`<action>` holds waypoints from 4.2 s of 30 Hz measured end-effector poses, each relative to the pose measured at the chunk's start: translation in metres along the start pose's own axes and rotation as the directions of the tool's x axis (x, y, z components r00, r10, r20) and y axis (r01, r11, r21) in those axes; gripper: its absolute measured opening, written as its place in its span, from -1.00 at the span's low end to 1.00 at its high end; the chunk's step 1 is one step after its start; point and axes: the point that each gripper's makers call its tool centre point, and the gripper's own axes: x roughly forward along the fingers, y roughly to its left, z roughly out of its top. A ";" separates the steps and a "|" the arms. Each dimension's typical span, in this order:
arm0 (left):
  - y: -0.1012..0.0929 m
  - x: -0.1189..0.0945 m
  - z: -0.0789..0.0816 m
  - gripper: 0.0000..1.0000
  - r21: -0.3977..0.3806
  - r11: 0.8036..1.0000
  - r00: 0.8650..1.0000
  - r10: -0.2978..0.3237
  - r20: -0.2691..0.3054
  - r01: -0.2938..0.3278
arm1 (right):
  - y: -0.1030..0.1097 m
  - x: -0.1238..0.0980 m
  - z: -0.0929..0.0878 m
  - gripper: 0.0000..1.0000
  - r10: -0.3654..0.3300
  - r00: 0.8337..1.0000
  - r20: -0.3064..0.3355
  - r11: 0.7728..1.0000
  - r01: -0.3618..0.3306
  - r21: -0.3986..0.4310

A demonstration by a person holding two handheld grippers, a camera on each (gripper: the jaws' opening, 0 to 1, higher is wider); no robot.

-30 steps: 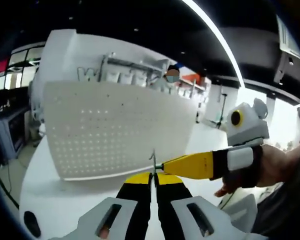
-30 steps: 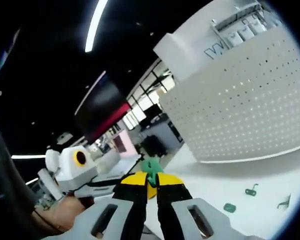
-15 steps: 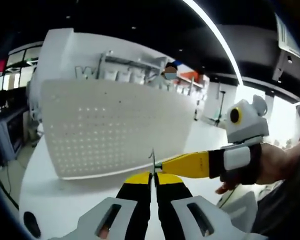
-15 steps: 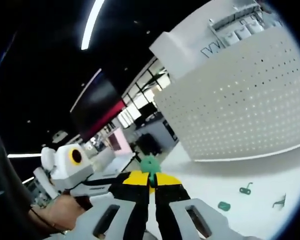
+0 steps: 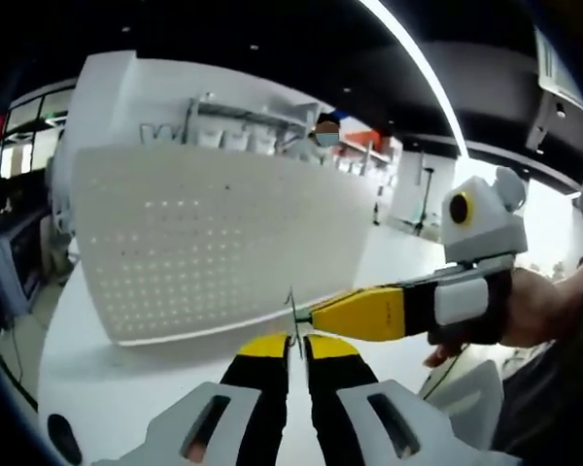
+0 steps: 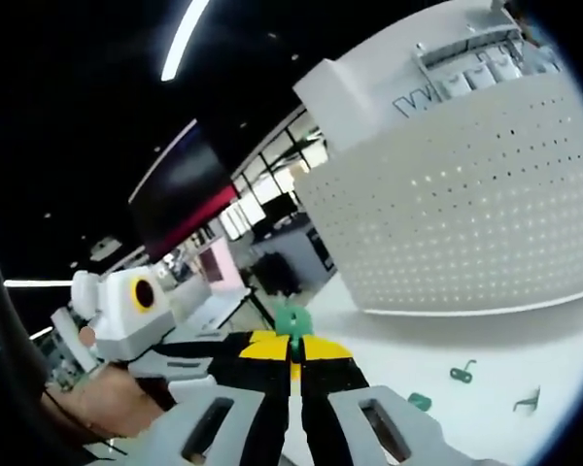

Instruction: Insert the hook assembly into the mounting plate slot until the hook locks in place.

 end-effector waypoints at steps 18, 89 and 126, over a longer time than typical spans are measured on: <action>0.000 -0.001 -0.010 0.46 -0.102 0.993 0.998 -0.063 0.019 0.065 | -0.005 0.000 -0.001 -1.00 -0.028 0.999 -0.014 0.996 0.027 -0.084; -0.013 -0.014 -0.006 1.00 -0.238 0.953 0.982 -0.175 0.076 0.189 | -0.129 -0.014 0.106 -1.00 -0.400 0.858 0.323 0.814 0.494 -0.305; -0.010 -0.005 -0.019 1.00 -0.254 0.950 0.983 -0.182 0.026 0.183 | -0.197 -0.001 0.181 -1.00 -0.506 0.707 0.494 0.724 0.659 -0.201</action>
